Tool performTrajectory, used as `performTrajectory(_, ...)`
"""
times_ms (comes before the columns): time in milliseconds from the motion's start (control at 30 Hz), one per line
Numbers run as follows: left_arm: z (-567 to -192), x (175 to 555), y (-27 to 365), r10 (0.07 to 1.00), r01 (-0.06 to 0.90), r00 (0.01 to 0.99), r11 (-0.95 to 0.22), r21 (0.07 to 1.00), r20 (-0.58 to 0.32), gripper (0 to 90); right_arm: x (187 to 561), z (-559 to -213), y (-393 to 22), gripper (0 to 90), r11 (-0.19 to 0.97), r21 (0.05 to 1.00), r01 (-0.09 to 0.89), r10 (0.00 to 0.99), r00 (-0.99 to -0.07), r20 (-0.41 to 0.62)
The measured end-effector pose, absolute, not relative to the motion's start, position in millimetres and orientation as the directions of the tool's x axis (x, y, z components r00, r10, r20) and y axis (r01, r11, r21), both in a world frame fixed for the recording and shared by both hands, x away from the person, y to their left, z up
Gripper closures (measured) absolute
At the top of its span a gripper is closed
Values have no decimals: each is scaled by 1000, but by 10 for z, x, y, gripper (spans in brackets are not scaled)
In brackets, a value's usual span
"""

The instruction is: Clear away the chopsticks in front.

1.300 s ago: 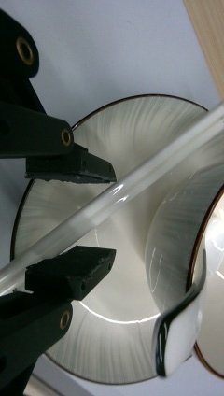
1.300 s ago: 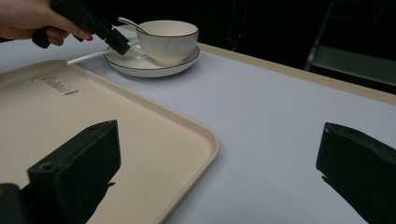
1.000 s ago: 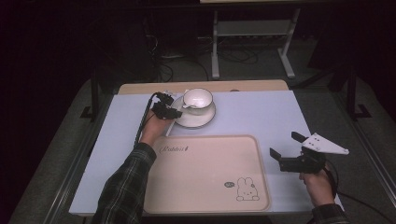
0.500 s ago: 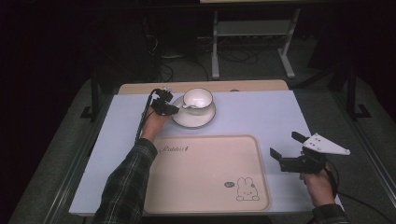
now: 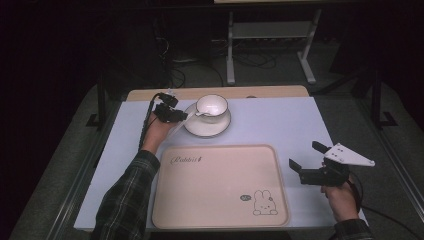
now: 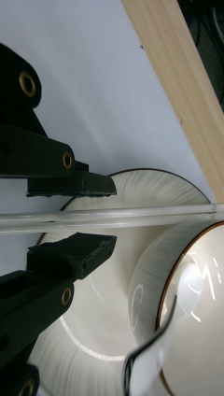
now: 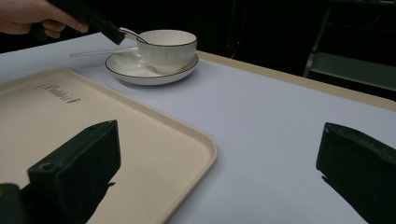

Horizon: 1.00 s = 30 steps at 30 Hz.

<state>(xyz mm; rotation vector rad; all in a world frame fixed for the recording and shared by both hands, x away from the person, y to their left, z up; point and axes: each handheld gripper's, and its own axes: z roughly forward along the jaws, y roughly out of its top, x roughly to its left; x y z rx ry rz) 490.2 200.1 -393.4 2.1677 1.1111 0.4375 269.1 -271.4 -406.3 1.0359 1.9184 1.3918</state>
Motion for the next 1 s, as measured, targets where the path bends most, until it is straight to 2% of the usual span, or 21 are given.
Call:
performTrajectory(167,-3887,4782,2157,806,596,591,-409,691,-34,776,2698,-4067,-2705,0,171,948,269,832,-554,7)
performTrajectory(800,-4115,4831,2147,803,626,593,-416,660,-57,779,2700,-4071,-2716,0,173,947,270,832,-555,6)
performTrajectory(1000,-4204,4824,2153,801,640,595,-418,644,-72,804,2699,-4070,-2713,0,173,947,270,832,-555,6)
